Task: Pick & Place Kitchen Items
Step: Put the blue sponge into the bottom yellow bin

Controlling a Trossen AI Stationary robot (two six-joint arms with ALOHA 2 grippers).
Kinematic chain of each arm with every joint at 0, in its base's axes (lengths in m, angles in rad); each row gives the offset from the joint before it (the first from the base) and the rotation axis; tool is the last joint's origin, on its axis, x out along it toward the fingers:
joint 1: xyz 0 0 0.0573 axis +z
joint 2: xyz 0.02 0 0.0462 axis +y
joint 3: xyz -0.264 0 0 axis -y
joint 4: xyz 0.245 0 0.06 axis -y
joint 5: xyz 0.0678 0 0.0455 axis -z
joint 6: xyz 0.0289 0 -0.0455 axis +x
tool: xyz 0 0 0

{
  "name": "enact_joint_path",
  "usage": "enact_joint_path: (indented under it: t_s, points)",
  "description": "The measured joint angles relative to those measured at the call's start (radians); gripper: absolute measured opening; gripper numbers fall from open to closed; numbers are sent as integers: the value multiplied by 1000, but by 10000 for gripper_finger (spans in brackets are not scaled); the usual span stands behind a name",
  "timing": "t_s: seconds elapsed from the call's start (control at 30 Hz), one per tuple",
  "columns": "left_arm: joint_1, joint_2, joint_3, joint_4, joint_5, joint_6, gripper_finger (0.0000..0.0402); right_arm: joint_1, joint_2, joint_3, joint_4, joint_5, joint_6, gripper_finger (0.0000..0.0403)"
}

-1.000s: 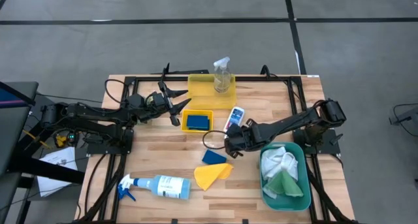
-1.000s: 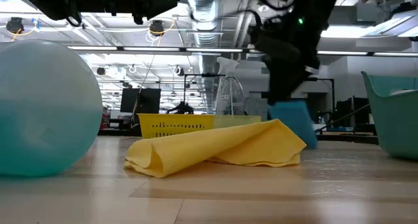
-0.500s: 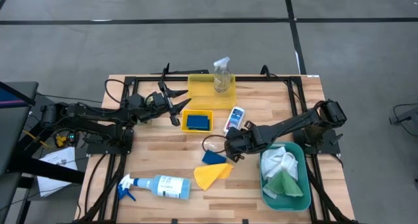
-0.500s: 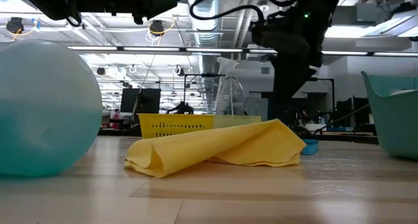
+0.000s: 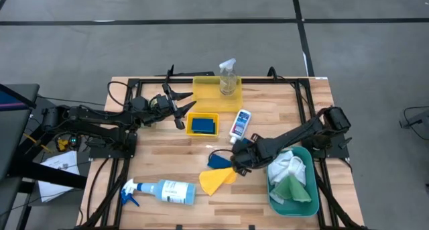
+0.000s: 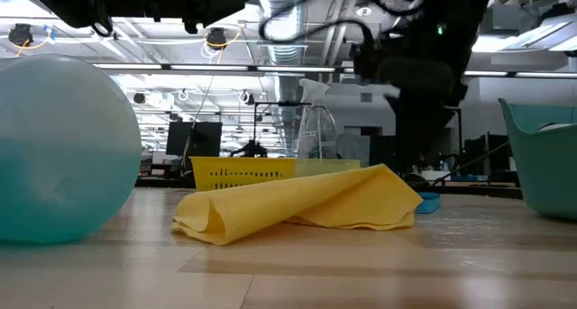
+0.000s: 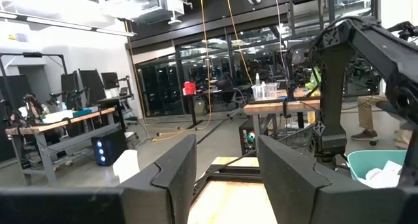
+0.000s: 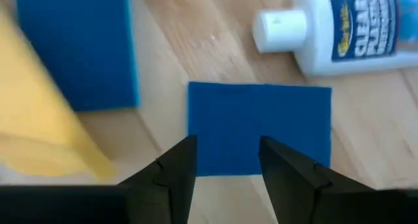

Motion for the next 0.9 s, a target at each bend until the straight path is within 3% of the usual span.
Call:
enact_joint_path:
  t_s: [0.4,0.9]
  points:
    - [0,0,0,4,0,-2,159,66,73,-1,44,-19,64,157]
    - [0,0,0,3,0,-2,159,17,138,4,71,-32,27,157]
